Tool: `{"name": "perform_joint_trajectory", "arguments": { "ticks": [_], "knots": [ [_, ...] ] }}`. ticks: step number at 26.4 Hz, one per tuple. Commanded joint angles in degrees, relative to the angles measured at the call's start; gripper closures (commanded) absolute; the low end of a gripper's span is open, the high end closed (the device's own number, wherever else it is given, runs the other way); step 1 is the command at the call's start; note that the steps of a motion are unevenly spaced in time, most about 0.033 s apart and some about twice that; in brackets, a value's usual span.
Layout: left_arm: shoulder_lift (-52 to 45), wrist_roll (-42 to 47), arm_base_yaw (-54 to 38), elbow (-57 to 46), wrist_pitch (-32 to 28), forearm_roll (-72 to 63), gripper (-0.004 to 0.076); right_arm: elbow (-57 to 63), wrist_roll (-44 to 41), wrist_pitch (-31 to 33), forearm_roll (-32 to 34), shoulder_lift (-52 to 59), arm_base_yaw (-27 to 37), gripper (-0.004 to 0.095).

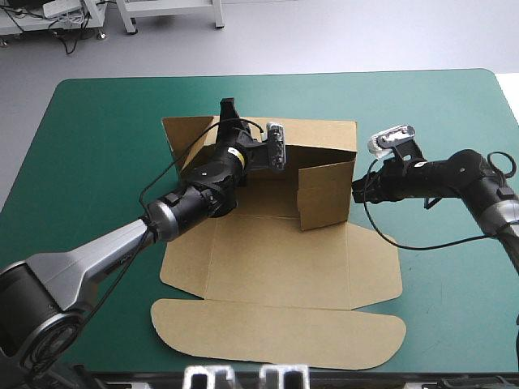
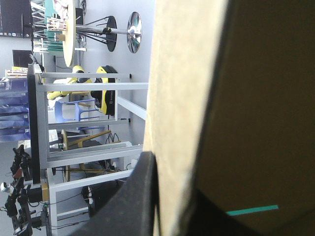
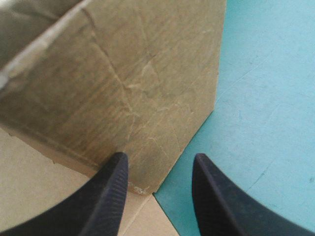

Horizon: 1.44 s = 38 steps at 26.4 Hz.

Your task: Fold the box

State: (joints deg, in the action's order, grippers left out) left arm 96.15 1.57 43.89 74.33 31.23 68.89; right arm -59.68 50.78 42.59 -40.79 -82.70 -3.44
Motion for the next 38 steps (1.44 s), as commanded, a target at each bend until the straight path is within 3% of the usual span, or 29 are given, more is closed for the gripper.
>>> {"name": "perform_joint_trajectory", "arguments": {
  "ticks": [1, 18, 27, 35, 38],
  "knots": [
    [-1.3, 2.1, 0.3, 0.5, 1.8, -2.2, 0.0734, -1.6, 2.9, 2.8, -2.3, 2.3, -0.1, 0.0459],
    [-1.3, 2.3, 0.3, 0.5, 1.7, -2.1, 0.0734, -1.6, 5.2, 8.8, -3.6, 2.3, -0.1, 0.046],
    [-1.3, 2.3, 0.3, 0.5, -0.9, -1.0, 0.0734, -1.1, 13.5, 2.8, -10.3, 2.2, -0.1, 0.046],
    [-1.3, 2.4, 0.3, 0.5, -1.3, -1.2, 0.0734, -0.9, 13.9, -1.8, -18.9, -3.3, -0.1, 0.0465],
    [-1.3, 2.4, 0.3, 0.5, -2.8, -1.2, 0.0734, -0.9, 15.0, -5.9, -22.6, -5.4, -0.1, 0.0585]
  ]
}}
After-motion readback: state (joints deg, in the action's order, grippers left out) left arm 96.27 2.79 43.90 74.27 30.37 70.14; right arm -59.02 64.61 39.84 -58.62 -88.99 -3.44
